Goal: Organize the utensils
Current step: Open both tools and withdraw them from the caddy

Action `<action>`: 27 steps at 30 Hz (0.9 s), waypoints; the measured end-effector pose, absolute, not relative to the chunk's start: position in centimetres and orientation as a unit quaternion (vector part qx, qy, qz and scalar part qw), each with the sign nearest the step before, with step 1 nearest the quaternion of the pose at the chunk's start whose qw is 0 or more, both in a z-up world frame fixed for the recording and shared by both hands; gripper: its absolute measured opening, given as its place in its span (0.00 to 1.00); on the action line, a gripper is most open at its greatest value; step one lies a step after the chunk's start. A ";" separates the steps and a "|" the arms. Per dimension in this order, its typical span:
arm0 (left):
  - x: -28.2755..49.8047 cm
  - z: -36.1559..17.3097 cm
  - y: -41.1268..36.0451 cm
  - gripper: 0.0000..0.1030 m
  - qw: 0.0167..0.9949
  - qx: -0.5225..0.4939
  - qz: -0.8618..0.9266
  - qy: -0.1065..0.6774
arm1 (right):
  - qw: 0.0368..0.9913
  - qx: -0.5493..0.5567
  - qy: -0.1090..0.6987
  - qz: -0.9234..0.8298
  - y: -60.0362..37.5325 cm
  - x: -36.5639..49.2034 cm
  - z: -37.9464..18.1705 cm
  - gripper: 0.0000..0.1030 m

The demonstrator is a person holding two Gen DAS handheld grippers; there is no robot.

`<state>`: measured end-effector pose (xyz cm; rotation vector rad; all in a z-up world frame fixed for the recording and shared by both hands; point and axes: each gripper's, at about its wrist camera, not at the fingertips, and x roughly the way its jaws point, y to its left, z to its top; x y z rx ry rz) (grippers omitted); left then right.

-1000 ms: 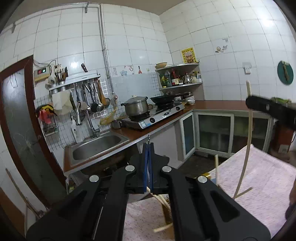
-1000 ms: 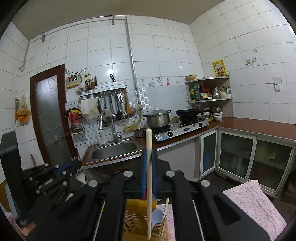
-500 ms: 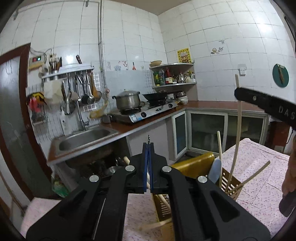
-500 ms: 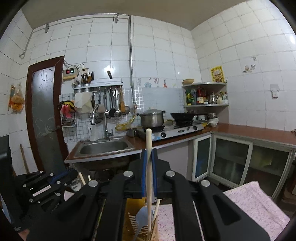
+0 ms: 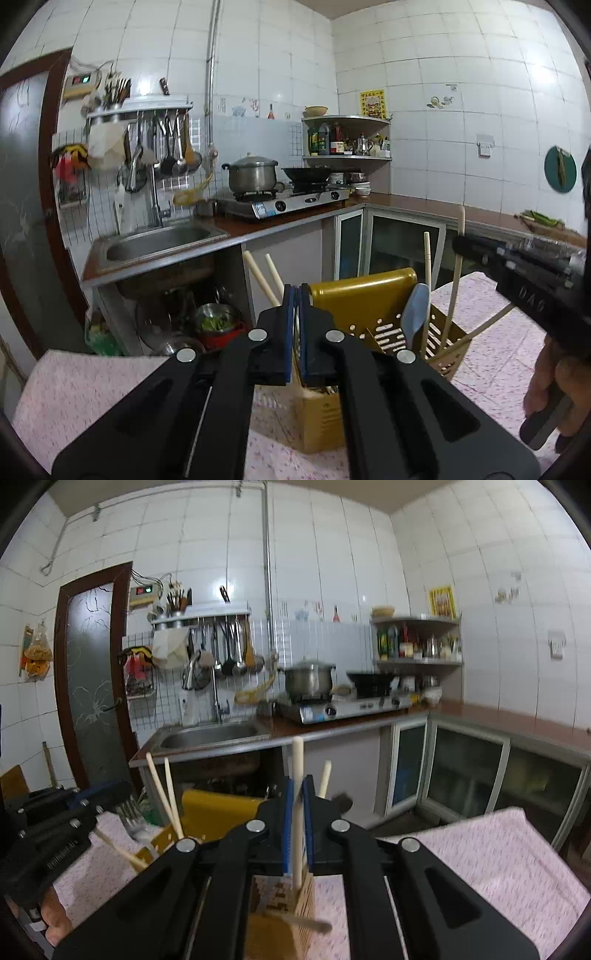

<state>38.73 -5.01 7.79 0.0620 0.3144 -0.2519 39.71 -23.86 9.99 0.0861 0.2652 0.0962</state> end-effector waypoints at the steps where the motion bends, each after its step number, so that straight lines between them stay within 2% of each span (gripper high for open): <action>1: 38.4 8.0 -4.7 0.05 0.979 0.025 -0.126 0.158 | 0.988 0.045 0.142 0.047 -24.0 39.6 9.9 0.06; 2: 38.2 8.2 -4.6 0.08 0.978 0.021 -0.127 0.161 | 0.987 0.046 0.147 0.047 -24.1 39.4 9.8 0.06; 4: 37.3 9.2 -4.1 0.32 0.979 0.011 -0.125 0.163 | 0.986 0.049 0.155 0.048 -24.5 38.8 10.0 0.07; 6: 36.0 10.5 -3.3 0.49 0.981 0.001 -0.113 0.158 | 0.985 0.054 0.158 0.049 -25.0 37.6 10.7 0.09; 7: 35.4 11.1 -2.9 0.58 0.981 -0.003 -0.111 0.158 | 0.985 0.056 0.158 0.049 -25.2 37.0 11.0 0.25; 8: 34.8 11.6 -2.6 0.62 0.981 -0.005 -0.109 0.162 | 0.985 0.057 0.157 0.044 -25.4 36.1 11.4 0.38; 9: 34.1 12.0 -2.3 0.66 0.981 -0.007 -0.107 0.161 | 0.986 0.056 0.154 0.039 -25.4 35.3 11.7 0.57; 11: 32.6 12.7 -1.6 0.76 0.983 -0.003 -0.102 0.155 | 0.987 0.043 0.150 0.029 -25.2 33.6 12.0 0.58; 13: 31.0 12.9 -1.0 0.91 0.984 -0.003 -0.096 0.148 | 0.987 0.035 0.158 0.020 -25.0 32.0 11.9 0.58; 15: 29.1 12.6 -0.1 0.95 0.985 -0.006 -0.089 0.145 | 0.984 0.034 0.175 0.011 -24.7 30.2 11.0 0.58; 27: 22.9 4.6 2.4 0.95 0.967 -0.002 -0.096 0.234 | 0.951 0.053 0.305 0.022 -21.0 23.7 1.7 0.58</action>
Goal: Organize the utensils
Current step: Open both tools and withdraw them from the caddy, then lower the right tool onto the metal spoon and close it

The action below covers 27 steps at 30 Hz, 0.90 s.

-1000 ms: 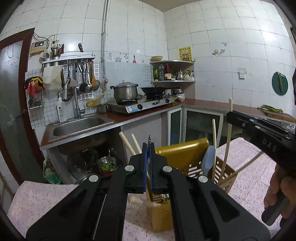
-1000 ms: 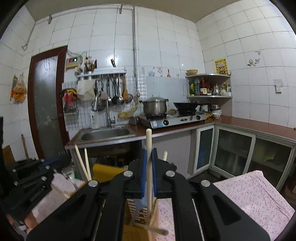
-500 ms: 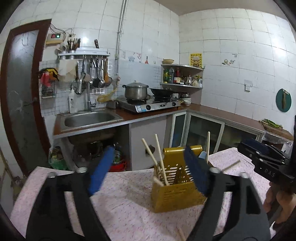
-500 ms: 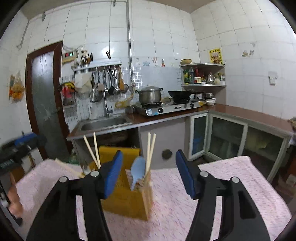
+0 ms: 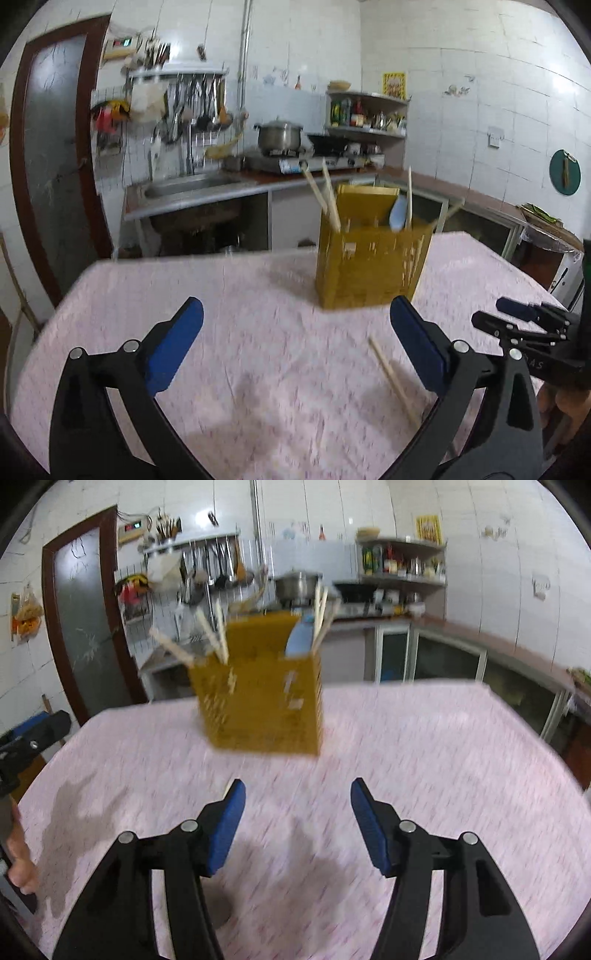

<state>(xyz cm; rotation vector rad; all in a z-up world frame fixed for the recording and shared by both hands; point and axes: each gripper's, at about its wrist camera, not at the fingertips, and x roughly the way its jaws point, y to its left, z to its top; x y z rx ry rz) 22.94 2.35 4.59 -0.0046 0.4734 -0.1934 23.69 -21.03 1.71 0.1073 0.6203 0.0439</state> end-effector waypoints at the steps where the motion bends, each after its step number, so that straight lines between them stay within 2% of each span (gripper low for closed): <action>1: 22.8 4.0 2.7 0.95 0.965 -0.010 -0.097 0.243 | 0.948 0.056 0.314 0.024 -20.7 23.4 1.2 0.58; 9: 22.0 0.7 4.1 0.95 0.957 -0.025 -0.097 0.273 | 0.923 0.072 0.376 0.025 -18.0 21.8 -2.6 0.55; 14: 22.0 -1.7 4.5 0.95 0.947 -0.036 -0.103 0.301 | 0.916 0.053 0.396 0.027 -16.2 21.6 -4.0 0.48; 16: 22.1 -2.2 4.3 0.95 0.946 -0.028 -0.100 0.308 | 0.908 0.050 0.414 0.034 -15.7 22.0 -4.6 0.38; 23: 22.6 -2.8 3.5 0.95 0.939 -0.019 -0.106 0.326 | 0.904 0.036 0.425 0.037 -15.1 22.6 -4.8 0.37; 24: 22.8 -3.0 3.5 0.95 0.937 -0.021 -0.106 0.331 | 0.904 0.035 0.425 0.038 -15.0 22.6 -4.8 0.35; 25: 23.0 -3.1 3.6 0.95 0.936 -0.022 -0.105 0.335 | 0.904 0.034 0.424 0.041 -14.9 22.5 -4.8 0.23; 26: 23.2 -3.3 3.7 0.95 0.934 -0.025 -0.104 0.342 | 0.904 0.036 0.423 0.047 -14.9 22.5 -4.8 0.17; 27: 23.4 -3.4 3.7 0.95 0.932 -0.029 -0.103 0.346 | 0.905 0.035 0.422 0.046 -14.8 22.5 -4.7 0.15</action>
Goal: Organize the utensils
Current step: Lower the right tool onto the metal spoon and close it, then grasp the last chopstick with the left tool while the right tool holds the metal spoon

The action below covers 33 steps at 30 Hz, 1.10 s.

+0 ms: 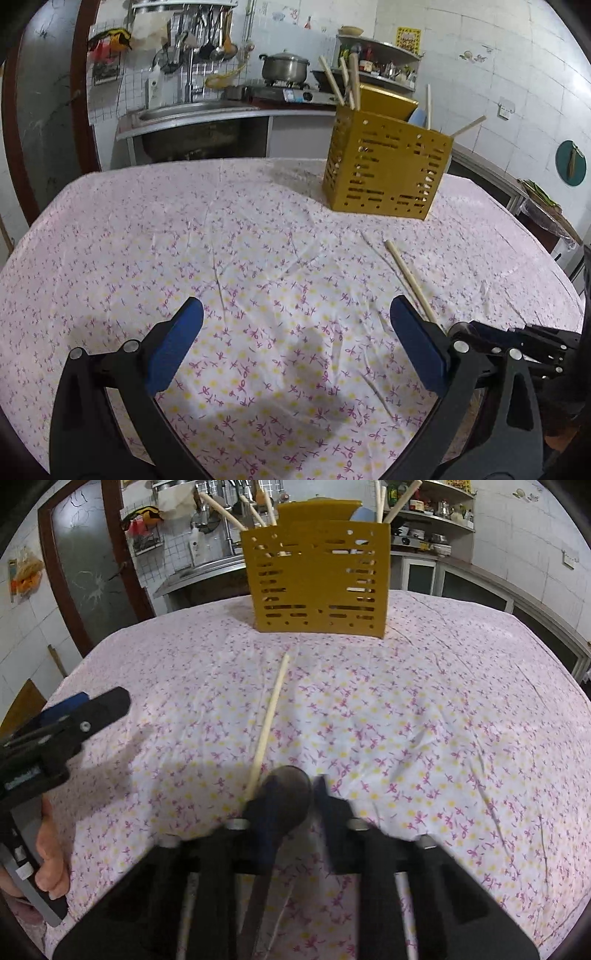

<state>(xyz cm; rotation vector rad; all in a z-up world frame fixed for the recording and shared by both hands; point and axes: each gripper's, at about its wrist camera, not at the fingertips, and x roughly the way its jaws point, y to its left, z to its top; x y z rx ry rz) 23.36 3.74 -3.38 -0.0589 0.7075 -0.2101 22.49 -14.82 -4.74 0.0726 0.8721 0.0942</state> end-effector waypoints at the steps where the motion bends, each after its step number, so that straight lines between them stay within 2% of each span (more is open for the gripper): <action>1: 23.6 -3.5 3.9 0.95 0.930 -0.033 -0.102 0.351 | 0.905 0.036 0.422 0.046 -14.9 22.5 -4.7 0.13; 9: 24.4 -4.2 4.5 0.95 0.922 -0.054 -0.093 0.372 | 0.910 0.069 0.403 0.062 -15.9 21.9 -4.4 0.04; 20: 24.4 -4.0 3.7 0.95 0.919 -0.061 -0.094 0.378 | 0.917 0.073 0.389 0.047 -18.3 22.7 -3.4 0.04; 30: 26.9 -3.4 -4.3 0.95 0.912 -0.033 -0.114 0.394 | 0.930 0.055 0.363 -0.014 -24.5 26.4 -2.2 0.04; 32: 27.6 -3.9 -6.1 0.94 0.908 -0.016 -0.108 0.403 | 0.933 0.063 0.354 -0.024 -25.7 26.3 -1.8 0.04; 33: 28.0 -4.2 -7.0 0.89 0.907 -0.007 -0.107 0.407 | 0.933 0.068 0.351 -0.026 -26.3 26.2 -1.7 0.04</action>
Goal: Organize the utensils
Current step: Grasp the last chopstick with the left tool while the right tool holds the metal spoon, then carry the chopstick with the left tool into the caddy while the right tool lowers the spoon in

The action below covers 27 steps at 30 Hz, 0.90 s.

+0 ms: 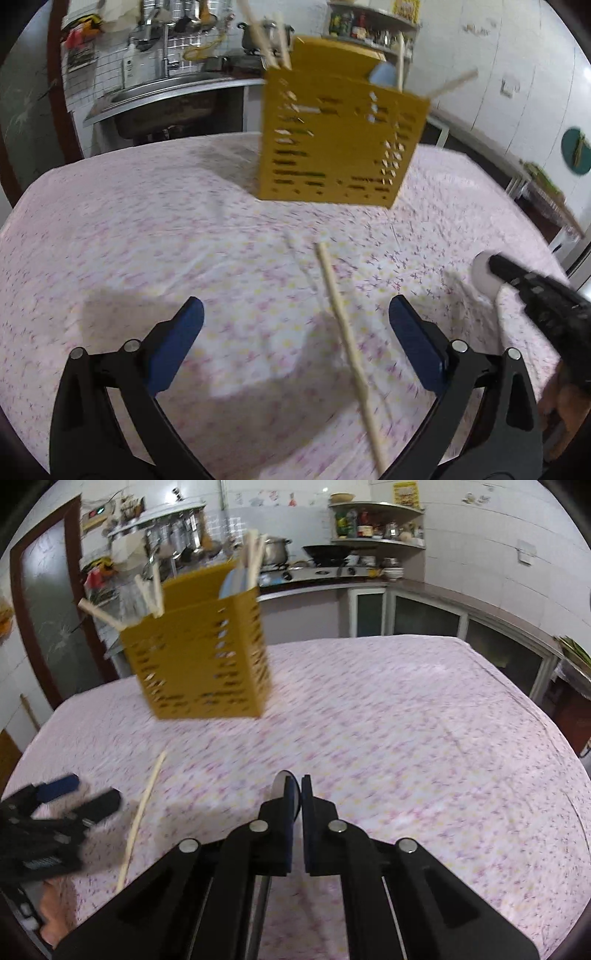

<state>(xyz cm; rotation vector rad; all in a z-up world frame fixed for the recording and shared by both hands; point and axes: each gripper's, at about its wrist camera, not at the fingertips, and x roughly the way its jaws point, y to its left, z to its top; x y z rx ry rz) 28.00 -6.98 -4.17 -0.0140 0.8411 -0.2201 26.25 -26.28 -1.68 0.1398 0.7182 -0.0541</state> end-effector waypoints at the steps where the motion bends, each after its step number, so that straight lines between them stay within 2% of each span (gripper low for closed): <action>1: 28.4 -4.4 -7.6 0.83 0.906 0.001 -0.105 0.411 | 0.934 0.073 0.350 -0.027 -26.8 26.2 -1.7 0.04; 2: 28.9 -4.7 -8.2 0.78 0.903 0.006 -0.105 0.417 | 0.934 0.075 0.350 -0.028 -27.1 26.1 -1.8 0.04; 4: 30.0 -5.3 -9.0 0.59 0.893 0.010 -0.113 0.436 | 0.932 0.081 0.351 -0.027 -27.5 26.2 -2.1 0.04; 9: 31.3 -5.9 -9.7 0.53 0.888 0.010 -0.098 0.448 | 0.931 0.093 0.352 -0.024 -27.9 26.2 -2.4 0.04; 11: 31.7 -6.0 -9.9 0.48 0.888 0.017 -0.089 0.450 | 0.932 0.091 0.351 -0.023 -27.8 26.2 -2.4 0.04; 15: 31.9 -6.0 -10.2 0.26 0.889 0.027 -0.083 0.449 | 0.932 0.088 0.352 -0.020 -27.4 26.0 -2.3 0.04; 17: 31.8 -6.0 -10.0 0.22 0.891 0.024 -0.083 0.446 | 0.932 0.086 0.352 -0.020 -27.3 26.0 -2.2 0.04; 19: 32.1 -5.9 -10.2 0.09 0.891 0.026 -0.084 0.445 | 0.932 0.086 0.352 -0.020 -27.1 26.1 -2.1 0.04; 27: 31.8 -5.0 -8.8 0.04 0.891 -0.002 -0.101 0.442 | 0.938 0.077 0.339 -0.012 -26.4 25.9 -0.5 0.04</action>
